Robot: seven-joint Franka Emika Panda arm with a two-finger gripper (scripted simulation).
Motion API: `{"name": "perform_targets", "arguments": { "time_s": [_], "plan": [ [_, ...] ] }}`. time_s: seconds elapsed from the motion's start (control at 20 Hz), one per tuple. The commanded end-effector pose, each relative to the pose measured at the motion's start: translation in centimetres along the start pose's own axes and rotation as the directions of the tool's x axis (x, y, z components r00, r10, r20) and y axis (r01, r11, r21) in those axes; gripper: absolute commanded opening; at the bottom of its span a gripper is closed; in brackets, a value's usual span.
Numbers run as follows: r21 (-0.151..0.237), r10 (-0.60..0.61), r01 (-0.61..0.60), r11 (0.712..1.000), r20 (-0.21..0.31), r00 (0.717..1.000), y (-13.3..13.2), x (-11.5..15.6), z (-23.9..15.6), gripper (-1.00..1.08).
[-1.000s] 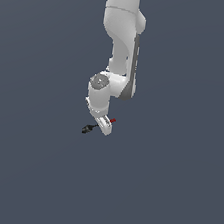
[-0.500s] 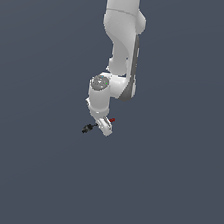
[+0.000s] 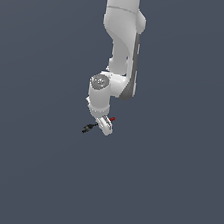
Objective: Pick up the object and move it to a goal position.
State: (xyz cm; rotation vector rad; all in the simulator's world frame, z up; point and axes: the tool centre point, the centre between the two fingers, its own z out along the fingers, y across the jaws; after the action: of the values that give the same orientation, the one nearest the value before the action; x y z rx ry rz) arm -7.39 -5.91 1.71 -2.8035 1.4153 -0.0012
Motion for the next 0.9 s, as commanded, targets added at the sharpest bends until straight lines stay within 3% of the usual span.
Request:
{"name": "perform_targets", "arguments": {
  "time_s": [0.0,0.4,0.85],
  "plan": [
    [0.001,0.0,0.0,1.0,-0.001,1.0,-0.1,0.0,-0.7,-1.0],
    [0.001,0.001,-0.001,1.0,0.0,1.0,-0.7,-0.4,-5.6,-1.0],
    [-0.001,0.003,-0.003,1.0,-0.001,1.0,-1.9,-0.9,-14.8,-1.0]
  ]
}}
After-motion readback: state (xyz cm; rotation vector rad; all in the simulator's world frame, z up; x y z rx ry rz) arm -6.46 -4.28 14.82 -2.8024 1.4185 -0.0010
